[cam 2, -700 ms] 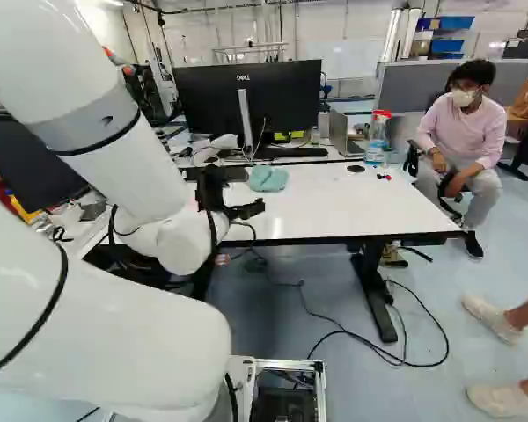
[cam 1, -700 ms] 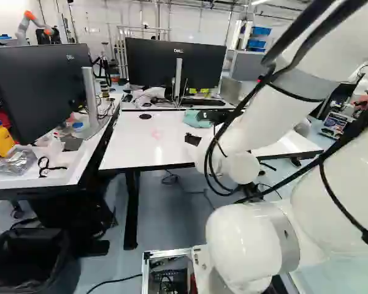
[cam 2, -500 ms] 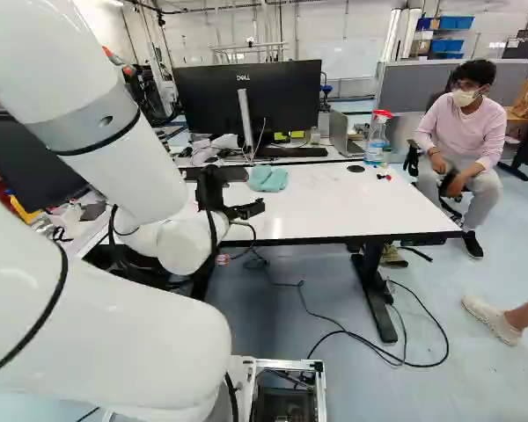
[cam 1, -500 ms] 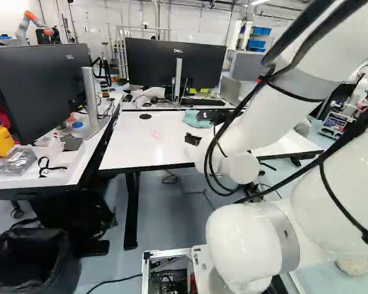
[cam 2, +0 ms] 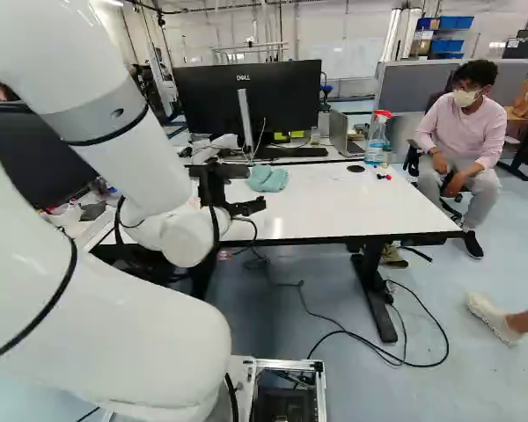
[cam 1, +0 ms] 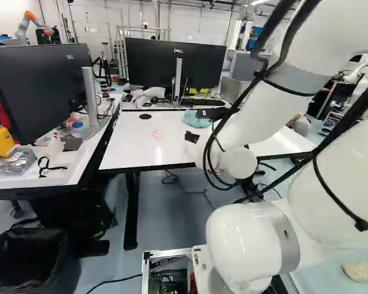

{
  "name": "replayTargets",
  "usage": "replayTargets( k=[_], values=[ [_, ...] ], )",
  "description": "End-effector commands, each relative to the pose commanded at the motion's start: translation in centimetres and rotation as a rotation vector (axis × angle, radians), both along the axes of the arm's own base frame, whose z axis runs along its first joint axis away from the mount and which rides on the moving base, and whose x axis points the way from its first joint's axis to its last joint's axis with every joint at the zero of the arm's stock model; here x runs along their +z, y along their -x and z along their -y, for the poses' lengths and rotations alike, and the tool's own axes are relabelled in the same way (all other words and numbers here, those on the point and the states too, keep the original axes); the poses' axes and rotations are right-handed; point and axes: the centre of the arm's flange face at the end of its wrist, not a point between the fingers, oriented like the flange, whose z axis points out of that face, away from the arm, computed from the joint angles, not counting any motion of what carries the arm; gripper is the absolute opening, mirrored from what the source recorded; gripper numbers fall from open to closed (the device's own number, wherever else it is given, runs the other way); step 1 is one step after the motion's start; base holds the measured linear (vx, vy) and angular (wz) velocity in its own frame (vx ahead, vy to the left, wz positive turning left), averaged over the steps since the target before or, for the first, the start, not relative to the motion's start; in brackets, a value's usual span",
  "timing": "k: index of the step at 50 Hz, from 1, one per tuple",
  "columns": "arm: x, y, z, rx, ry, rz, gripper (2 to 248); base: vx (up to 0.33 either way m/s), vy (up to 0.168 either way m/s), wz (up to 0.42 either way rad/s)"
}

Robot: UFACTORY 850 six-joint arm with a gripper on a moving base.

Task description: Clean the table with the green towel

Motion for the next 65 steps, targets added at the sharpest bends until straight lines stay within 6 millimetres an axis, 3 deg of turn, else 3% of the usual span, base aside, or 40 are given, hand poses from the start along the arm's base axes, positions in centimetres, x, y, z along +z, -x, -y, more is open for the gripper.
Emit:
replayTargets(
  k=[39, 65],
  values=[
    [0.5, -8.1, 2.1, -0.054, 0.0, -0.009, 247, 0.0, 0.0, 0.0],
    [2.9, -13.2, 3.5, -0.079, 0.003, 0.055, 247, 0.0, 0.0, 0.0]
  ],
)
